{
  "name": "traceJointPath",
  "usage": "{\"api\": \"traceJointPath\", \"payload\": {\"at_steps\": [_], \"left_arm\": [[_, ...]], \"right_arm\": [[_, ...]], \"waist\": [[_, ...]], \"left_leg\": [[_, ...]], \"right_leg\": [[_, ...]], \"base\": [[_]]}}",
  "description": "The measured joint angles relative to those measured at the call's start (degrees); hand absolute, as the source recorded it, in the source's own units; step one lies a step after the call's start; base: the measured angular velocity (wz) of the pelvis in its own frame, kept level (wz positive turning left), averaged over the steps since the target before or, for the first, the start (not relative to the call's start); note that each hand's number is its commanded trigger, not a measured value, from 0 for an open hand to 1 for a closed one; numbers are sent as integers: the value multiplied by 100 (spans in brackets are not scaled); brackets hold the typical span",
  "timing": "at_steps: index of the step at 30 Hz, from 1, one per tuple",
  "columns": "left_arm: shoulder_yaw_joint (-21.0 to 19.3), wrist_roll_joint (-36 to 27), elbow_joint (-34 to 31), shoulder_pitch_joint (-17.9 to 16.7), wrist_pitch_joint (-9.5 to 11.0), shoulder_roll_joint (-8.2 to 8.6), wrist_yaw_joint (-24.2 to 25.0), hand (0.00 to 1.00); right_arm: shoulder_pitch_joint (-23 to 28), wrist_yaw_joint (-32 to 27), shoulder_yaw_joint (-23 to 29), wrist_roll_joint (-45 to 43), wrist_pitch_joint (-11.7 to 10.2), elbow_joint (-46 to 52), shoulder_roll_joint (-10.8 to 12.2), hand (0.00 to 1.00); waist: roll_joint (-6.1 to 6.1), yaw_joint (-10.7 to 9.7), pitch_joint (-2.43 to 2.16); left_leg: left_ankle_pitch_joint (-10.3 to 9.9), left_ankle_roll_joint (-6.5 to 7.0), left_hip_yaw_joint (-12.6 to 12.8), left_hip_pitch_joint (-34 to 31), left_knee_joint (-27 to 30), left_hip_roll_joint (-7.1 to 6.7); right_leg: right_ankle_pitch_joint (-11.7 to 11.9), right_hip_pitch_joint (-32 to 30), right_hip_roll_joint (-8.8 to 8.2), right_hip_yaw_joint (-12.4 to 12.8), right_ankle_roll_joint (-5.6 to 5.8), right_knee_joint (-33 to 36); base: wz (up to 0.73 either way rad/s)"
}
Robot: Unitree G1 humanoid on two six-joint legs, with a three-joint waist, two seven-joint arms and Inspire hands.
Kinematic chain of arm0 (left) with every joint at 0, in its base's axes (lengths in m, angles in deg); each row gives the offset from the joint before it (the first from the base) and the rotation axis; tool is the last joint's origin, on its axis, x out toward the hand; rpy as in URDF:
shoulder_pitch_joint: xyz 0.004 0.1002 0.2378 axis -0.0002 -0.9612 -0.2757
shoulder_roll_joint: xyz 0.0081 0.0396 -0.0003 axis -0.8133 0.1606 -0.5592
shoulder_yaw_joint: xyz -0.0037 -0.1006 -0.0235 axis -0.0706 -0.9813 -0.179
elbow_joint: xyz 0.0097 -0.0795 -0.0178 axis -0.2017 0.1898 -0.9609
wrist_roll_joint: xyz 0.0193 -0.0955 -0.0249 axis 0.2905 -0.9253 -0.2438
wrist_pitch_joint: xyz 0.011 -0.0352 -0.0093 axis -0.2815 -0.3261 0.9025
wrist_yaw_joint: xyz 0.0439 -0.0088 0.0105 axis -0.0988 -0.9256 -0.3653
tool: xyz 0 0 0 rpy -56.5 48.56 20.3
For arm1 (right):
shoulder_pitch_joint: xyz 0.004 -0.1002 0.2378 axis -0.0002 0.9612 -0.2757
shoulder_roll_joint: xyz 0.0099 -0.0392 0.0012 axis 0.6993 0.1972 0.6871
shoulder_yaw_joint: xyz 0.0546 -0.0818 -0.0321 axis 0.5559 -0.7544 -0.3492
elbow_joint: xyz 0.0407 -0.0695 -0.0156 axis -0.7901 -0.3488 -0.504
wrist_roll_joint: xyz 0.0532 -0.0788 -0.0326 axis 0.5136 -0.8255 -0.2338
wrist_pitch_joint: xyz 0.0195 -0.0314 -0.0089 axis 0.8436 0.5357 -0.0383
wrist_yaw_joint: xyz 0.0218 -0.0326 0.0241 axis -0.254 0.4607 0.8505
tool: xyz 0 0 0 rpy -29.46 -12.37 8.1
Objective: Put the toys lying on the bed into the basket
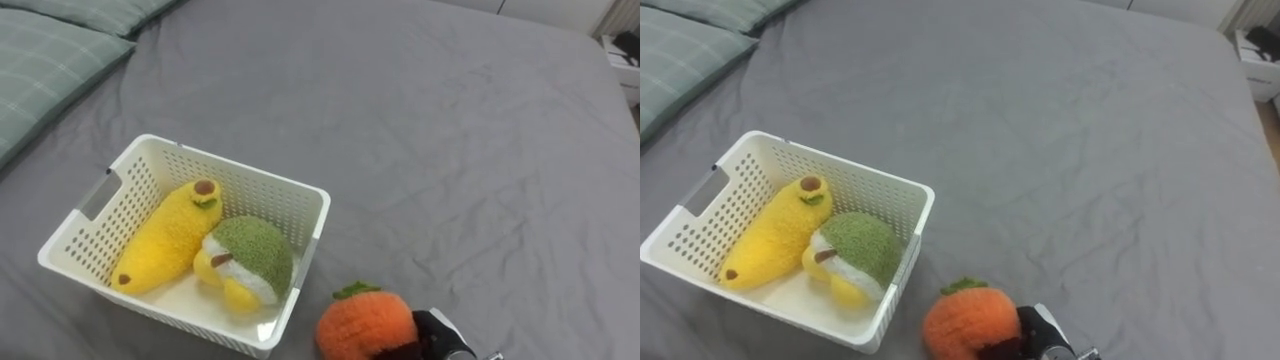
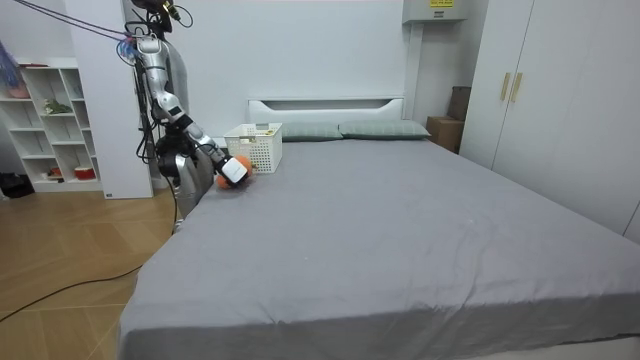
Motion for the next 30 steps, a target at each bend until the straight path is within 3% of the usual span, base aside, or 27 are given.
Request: {"api": "traceJointPath", "payload": {"at_steps": [5,19,30], "left_arm": [[-15,6,2,8,36,-3,63,0],[-70,24,16,-38,34,-55,103,0],[-122,7,16,-38,34,-40,113,0]], "right_arm": [[-30,-21,22,-85,9,120,-8,100],[-1,-332,97,-205,-7,2201,-132,100],[-2,-334,500,-181,-7,2530,-134,100]], "waist": [[-23,41,-16],[-87,-93,-57],[-60,-121,-28]], "left_leg": [[0,0,-1,-7,12,0],[0,1,3,25,16,-3],[0,1,4,54,20,8]], "right_leg": [[0,1,-5,-9,0,4],[1,40,-3,-7,0,7],[1,77,-6,19,0,8]], "base": [[0],[0],[0]]}}
